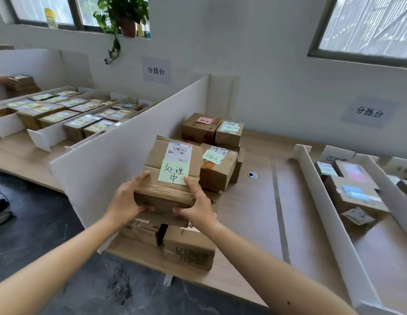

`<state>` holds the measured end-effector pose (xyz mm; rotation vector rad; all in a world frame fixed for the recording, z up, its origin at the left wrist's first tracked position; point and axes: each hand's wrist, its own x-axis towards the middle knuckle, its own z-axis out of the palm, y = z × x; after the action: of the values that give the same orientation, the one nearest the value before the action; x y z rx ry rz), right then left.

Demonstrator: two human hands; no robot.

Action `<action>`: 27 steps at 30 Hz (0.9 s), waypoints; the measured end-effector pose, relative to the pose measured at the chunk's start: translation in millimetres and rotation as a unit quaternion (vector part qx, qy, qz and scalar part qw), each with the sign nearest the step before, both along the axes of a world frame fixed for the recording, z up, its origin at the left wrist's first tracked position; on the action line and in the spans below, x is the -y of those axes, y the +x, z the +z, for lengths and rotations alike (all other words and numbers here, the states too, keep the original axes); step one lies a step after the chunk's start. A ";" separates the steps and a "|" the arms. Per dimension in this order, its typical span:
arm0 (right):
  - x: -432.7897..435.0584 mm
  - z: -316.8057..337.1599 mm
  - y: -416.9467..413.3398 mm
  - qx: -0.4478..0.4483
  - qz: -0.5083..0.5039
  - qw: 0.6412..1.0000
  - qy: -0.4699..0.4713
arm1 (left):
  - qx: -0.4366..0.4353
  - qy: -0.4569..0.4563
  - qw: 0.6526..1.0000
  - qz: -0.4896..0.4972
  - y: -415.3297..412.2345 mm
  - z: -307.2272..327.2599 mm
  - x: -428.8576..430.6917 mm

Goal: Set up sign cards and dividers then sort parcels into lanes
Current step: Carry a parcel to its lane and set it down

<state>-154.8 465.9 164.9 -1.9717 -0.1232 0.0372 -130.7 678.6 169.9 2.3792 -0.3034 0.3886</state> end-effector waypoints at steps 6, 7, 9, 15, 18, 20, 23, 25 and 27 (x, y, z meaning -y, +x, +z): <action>82.2 18.2 -34.3 0.038 -0.053 0.998 0.008 | -0.018 -0.044 0.998 -0.042 -20.5 9.7 70.1; 100.1 20.7 -43.2 0.043 -0.060 0.997 0.010 | -0.021 -0.044 0.997 -0.053 -26.4 11.5 86.0; 130.9 24.6 -59.2 0.052 -0.071 0.996 0.006 | -0.022 -0.053 0.995 -0.077 -36.9 15.0 116.0; 234.9 38.1 -126.7 0.077 -0.130 0.989 -0.001 | 0.011 -0.052 0.986 -0.158 -78.6 20.7 221.3; 279.3 39.4 -154.8 0.083 -0.161 0.983 -0.024 | 0.026 -0.060 0.978 -0.197 -98.5 22.9 269.9; 309.1 42.2 -175.3 0.083 -0.182 0.979 -0.037 | 0.042 -0.054 0.973 -0.220 -110.4 25.1 303.0; 353.3 49.0 -209.3 0.082 -0.221 0.971 -0.039 | 0.044 -0.049 0.963 -0.260 -122.7 28.4 352.2; 379.8 50.5 -229.5 0.082 -0.243 0.966 -0.042 | 0.048 -0.047 0.956 -0.287 -128.9 31.9 383.8; 405.9 50.8 -246.8 0.081 -0.271 0.958 -0.040 | 0.069 -0.028 0.947 -0.314 -136.1 34.0 417.0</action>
<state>-401.6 60.0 215.8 -2.0263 0.3195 -0.4845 -266.7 261.7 203.8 2.0585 -1.0612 0.2517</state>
